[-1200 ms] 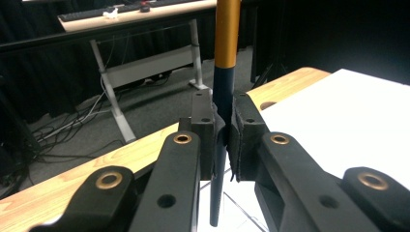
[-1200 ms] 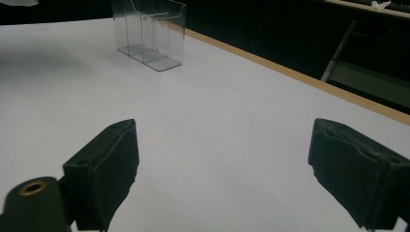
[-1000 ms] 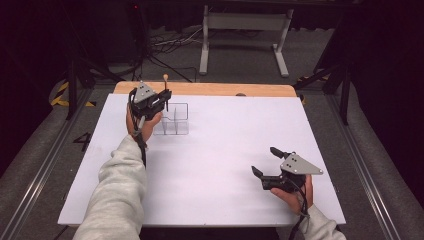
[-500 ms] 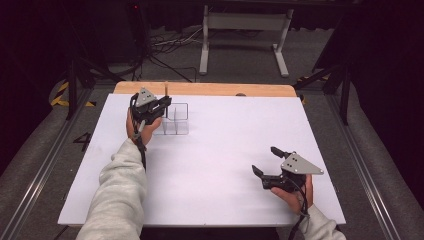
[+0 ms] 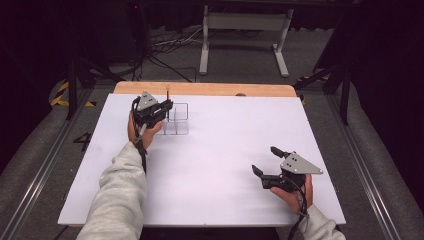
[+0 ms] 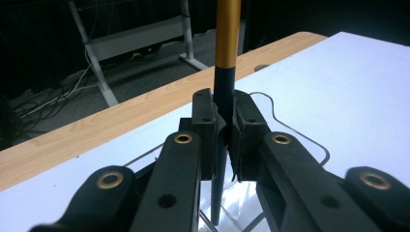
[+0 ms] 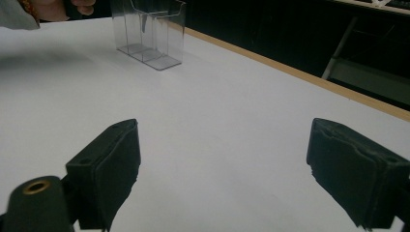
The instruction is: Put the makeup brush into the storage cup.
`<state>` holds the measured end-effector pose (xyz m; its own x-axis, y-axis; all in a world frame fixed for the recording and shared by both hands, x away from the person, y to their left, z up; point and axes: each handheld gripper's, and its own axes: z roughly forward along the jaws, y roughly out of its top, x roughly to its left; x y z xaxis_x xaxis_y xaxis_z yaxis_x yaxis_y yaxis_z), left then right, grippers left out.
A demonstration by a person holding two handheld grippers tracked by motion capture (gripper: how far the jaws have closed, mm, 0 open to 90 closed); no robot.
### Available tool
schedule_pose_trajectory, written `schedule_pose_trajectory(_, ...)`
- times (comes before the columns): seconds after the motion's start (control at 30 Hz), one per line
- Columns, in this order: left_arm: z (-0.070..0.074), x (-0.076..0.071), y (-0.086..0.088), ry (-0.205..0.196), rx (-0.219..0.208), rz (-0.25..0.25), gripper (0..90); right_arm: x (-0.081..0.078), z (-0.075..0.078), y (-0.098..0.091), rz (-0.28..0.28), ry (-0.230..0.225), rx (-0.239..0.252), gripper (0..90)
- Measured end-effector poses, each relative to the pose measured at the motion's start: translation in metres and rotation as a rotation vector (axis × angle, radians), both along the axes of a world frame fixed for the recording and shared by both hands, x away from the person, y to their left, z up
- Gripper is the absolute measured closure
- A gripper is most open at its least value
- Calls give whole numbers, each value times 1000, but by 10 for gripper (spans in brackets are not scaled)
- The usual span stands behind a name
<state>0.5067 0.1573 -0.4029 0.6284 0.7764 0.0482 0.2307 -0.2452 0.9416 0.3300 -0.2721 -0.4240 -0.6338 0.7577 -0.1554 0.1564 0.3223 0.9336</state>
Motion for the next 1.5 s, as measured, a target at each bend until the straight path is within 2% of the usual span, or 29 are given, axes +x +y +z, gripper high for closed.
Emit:
schedule_pose_trajectory(0.3,-2,0,-1,13,-3,-6,804,0,0,0,0,-3,-2,126)
schedule_pose_trajectory(0.5,6,-6,0,-22,4,-9,735,-1,0,-2,0,2,0,126)
schedule_pose_trajectory(0.57,9,-9,0,-36,11,-11,668,-1,1,-2,1,-3,-5,127)
schedule_pose_trajectory(0.7,16,-15,1,-66,14,-21,619,-1,1,-5,-7,-2,0,129)
schedule_pose_trajectory(0.73,18,-18,2,-75,25,-19,601,-1,1,-5,-9,-2,-2,130)
schedule_pose_trajectory(0.83,21,-23,4,-91,23,-21,503,0,1,-8,-16,1,1,132)
schedule_pose_trajectory(0.87,22,-25,4,-101,27,-7,503,0,1,-8,-16,1,1,132)
schedule_pose_trajectory(0.9,23,-28,5,-106,38,-7,451,0,1,-8,-17,2,0,132)
schedule_pose_trajectory(1.07,24,-36,7,-114,76,-16,346,0,2,-8,-20,1,-7,134)
schedule_pose_trajectory(1.13,24,-37,8,-116,75,-15,277,0,1,-9,-23,3,-6,134)
schedule_pose_trajectory(1.17,25,-40,10,-118,55,-23,254,0,1,-9,-23,3,-5,134)
schedule_pose_trajectory(1.27,26,-44,10,-122,54,-31,194,0,1,-9,-26,1,-14,133)
schedule_pose_trajectory(1.5,27,-56,10,-139,51,-61,114,0,1,-11,-34,3,-17,134)
